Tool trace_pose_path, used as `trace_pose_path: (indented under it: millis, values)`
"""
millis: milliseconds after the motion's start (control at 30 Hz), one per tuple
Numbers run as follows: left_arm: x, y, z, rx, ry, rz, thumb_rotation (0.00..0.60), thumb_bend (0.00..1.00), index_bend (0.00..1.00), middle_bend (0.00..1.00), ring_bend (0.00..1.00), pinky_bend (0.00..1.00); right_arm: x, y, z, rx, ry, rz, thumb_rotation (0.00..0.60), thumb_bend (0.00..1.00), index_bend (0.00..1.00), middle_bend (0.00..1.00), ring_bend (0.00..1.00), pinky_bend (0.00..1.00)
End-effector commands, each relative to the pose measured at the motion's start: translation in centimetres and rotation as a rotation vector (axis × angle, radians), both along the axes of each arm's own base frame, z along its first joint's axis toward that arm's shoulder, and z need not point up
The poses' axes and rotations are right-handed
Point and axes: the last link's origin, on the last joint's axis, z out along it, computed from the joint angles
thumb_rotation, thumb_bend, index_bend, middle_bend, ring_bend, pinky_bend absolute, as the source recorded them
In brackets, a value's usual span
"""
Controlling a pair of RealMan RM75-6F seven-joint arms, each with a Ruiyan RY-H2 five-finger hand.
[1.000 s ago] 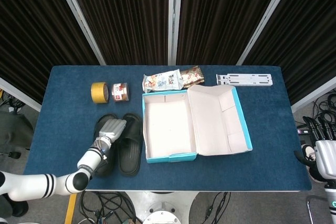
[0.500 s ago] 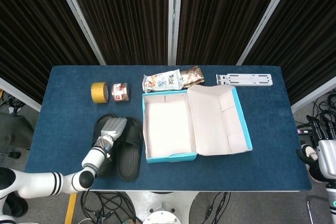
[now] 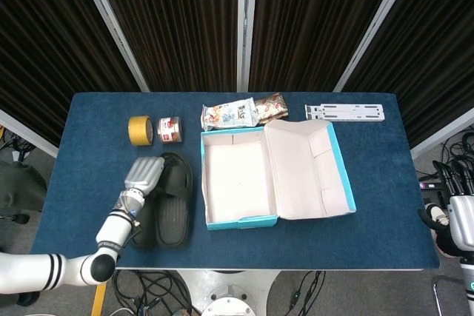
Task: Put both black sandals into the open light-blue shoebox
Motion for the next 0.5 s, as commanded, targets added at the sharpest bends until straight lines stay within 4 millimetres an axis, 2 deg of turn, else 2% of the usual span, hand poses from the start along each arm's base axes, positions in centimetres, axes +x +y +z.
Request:
trace_pose_path:
  millis: [33,167,267,367,500]
  values:
    - [-0.3,0.0,2.3,0.076,-0.048,0.016,0.6,0.08,0.47,0.45,0.87,0.89,0.0,0.0,0.0,0.0,0.002,0.002,0.6,0.08,0.01,0.13,0.0,0.09]
    - [-0.4,0.8,4.9,0.181,-0.185,0.039,0.6,0.08,0.47,0.45,0.86,0.89,0.0,0.0,0.2,-0.004,0.007,0.002,0.6,0.08,0.01,0.13,0.0,0.09]
    - [0.5,2.0,5.8,0.228,-0.357,0.025,0.6,0.07,0.47,0.45,0.84,0.89,0.2,-0.1,0.3,-0.004,0.014,0.008,0.6,0.08,0.01,0.13,0.0,0.09]
    - [2.1,3.4,5.1,0.2,-0.521,-0.011,0.6,0.07,0.47,0.45,0.82,0.88,0.5,-0.2,0.4,-0.004,0.02,0.015,0.6,0.08,0.01,0.13,0.0,0.09]
    - [4.4,5.2,2.7,0.111,-0.697,-0.047,0.6,0.07,0.47,0.45,0.79,0.86,0.8,-0.3,0.5,0.0,0.03,0.016,0.6,0.08,0.01,0.13,0.0,0.09]
